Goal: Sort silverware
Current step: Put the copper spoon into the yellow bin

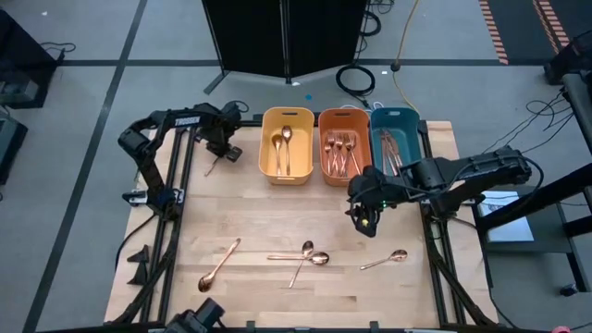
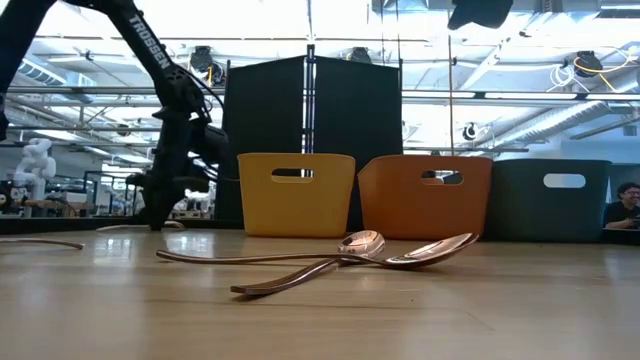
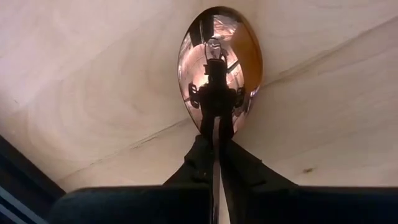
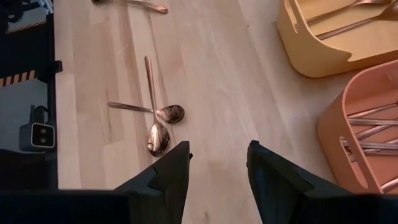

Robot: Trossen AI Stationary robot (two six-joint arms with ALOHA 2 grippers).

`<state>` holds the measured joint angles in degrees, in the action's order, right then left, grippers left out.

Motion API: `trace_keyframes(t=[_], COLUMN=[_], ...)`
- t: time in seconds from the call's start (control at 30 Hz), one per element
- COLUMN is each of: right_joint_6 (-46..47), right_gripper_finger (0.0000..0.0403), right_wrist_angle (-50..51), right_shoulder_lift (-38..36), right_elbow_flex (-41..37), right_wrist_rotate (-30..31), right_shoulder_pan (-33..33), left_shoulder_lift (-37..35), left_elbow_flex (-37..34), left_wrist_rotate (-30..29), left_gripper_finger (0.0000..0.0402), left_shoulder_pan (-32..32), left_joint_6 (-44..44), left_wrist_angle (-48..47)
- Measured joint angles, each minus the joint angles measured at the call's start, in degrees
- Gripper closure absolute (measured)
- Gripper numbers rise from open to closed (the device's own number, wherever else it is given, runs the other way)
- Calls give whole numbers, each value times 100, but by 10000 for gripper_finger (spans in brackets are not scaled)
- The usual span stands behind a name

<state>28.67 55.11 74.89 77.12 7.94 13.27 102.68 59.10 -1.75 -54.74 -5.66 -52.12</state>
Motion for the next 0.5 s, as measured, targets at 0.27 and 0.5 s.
trace_keyframes(t=[0.27, 0.5], right_joint_6=[-141, -216], right_gripper_finger=[255, 255], right_wrist_angle=[0, -104], right_shoulder_lift=[-2, -2], right_elbow_flex=[6, 7], right_wrist_rotate=[-12, -39], right_shoulder_pan=[-38, -208], left_shoulder_lift=[-782, -1742], left_elbow_flex=[36, 38], left_wrist_rotate=[819, 1914], left_gripper_finger=[393, 394], left_shoulder_pan=[239, 700], left_joint_6=[-245, -948], left_wrist_angle=[-90, 959])
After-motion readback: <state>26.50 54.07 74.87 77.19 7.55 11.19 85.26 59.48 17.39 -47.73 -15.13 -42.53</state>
